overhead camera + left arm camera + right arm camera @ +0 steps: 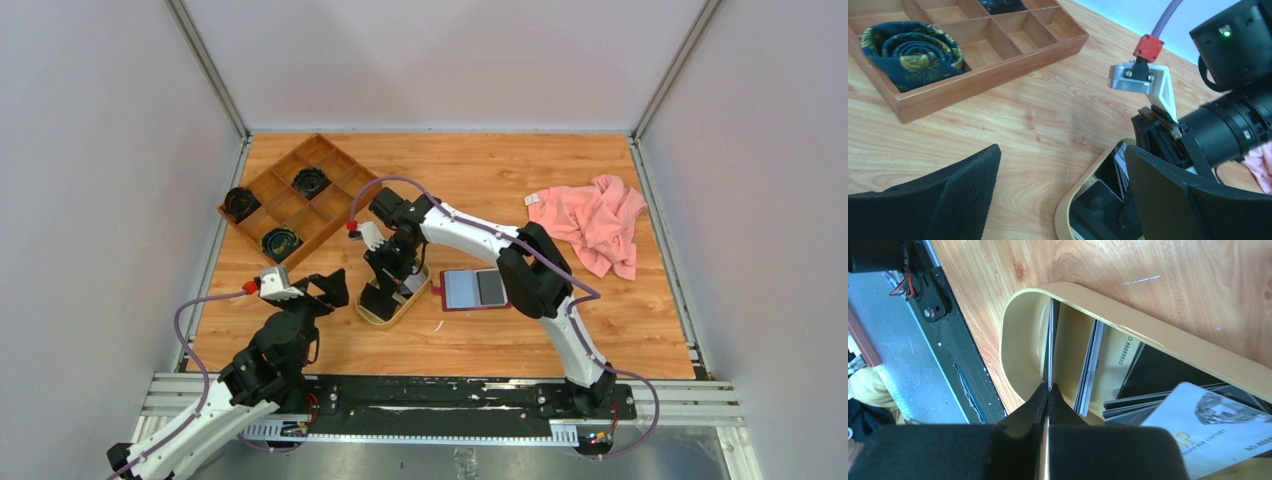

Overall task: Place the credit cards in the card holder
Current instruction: Pick up the credit card from the storage box.

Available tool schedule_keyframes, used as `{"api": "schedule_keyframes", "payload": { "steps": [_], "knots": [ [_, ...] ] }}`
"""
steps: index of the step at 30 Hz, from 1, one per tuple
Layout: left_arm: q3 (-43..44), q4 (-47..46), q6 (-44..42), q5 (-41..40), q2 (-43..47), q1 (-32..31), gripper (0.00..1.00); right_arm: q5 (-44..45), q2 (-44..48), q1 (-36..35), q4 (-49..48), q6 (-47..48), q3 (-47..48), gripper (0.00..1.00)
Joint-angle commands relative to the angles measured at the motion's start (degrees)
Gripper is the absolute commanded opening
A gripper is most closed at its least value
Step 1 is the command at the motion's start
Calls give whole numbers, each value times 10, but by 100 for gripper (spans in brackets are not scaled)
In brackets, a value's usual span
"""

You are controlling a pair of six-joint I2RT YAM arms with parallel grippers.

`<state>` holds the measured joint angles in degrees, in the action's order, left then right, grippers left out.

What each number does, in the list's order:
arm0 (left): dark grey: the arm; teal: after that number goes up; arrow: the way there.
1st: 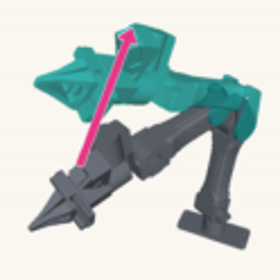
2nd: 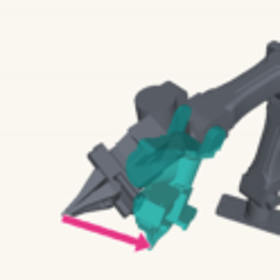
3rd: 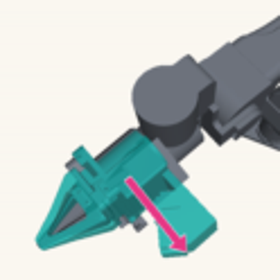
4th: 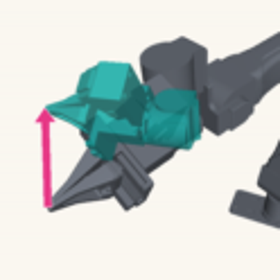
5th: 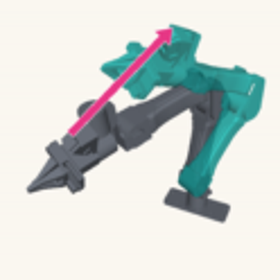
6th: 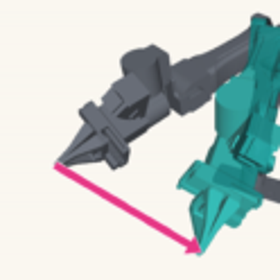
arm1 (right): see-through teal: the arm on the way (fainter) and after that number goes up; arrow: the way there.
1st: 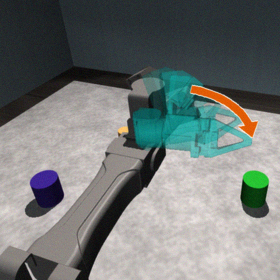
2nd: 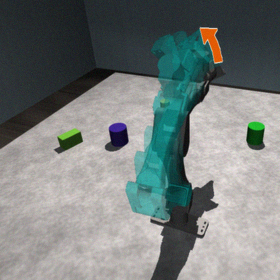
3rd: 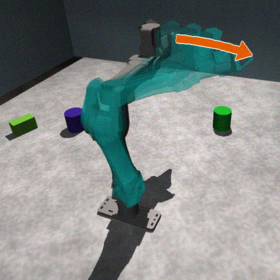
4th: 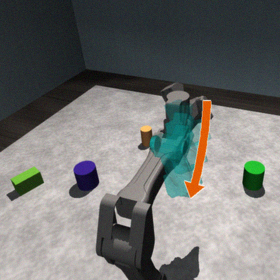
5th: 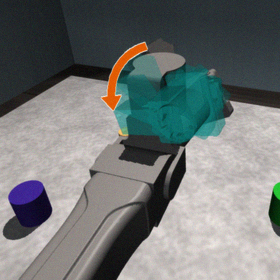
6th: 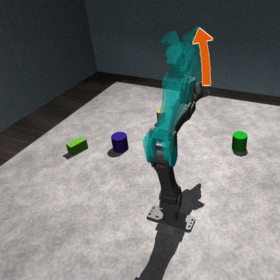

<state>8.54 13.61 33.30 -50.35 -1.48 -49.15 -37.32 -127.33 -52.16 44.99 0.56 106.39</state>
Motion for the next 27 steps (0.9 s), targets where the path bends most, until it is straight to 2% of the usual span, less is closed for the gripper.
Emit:
{"api": "schedule_keyframes", "payload": {
  "steps": [1,12,16,22,27],
  "knots": [
    [-2,-34,-28,57,10,1,99,-73,21,31,26,62,-4,0],
    [4,-20,126,175,26,2,98,-228,-2,88,76,166,18,0],
    [-21,-55,179,202,24,2,96,-243,-7,90,81,174,25,0],
    [-54,-122,201,222,19,6,88,-286,-15,100,85,174,30,0],
    [-80,-192,241,267,-36,37,82,-301,-15,105,85,173,28,0]
  ]
}}
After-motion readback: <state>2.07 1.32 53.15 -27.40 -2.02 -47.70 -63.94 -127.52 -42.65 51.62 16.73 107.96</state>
